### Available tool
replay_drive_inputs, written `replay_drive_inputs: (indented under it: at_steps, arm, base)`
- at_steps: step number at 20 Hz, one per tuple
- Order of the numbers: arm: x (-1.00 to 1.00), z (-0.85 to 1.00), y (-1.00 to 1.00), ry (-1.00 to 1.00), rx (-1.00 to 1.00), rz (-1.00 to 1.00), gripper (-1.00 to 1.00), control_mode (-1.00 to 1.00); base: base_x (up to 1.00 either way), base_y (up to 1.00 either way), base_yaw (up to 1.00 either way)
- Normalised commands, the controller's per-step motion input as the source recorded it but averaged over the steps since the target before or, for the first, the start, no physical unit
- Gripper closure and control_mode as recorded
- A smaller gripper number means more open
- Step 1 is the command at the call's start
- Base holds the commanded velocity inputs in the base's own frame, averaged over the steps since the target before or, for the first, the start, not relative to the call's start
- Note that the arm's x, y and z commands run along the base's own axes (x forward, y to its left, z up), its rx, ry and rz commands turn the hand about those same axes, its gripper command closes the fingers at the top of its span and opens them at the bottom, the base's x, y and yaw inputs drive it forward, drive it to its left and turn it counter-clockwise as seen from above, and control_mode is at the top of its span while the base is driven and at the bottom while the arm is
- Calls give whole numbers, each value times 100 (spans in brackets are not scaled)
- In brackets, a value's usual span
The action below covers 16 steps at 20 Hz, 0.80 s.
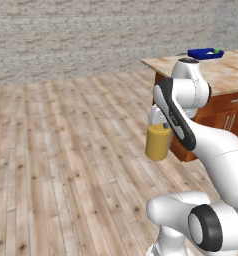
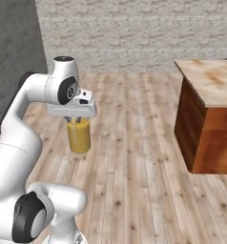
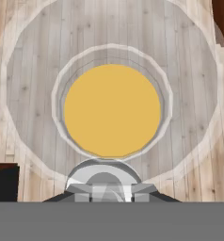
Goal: There is a tray on the dining counter. Grab the cup, mug, and pitcher and place them on the tray. The pitcher may be placed next to the tray if it cannot fit the tray.
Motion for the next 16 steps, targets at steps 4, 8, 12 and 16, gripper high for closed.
replay_drive_inputs:
  at_steps: [4,8,12,16]
  arm:
    - [0,0,0,0,0,0,100,100]
    - [0,0,0,0,0,0,100,100]
    - [0,0,0,0,0,0,100,100]
    - [0,0,0,0,0,0,100,100]
  base:
    - [100,15,-17]
    - [100,19,-15]
    - [100,19,-13]
    - [100,20,-10]
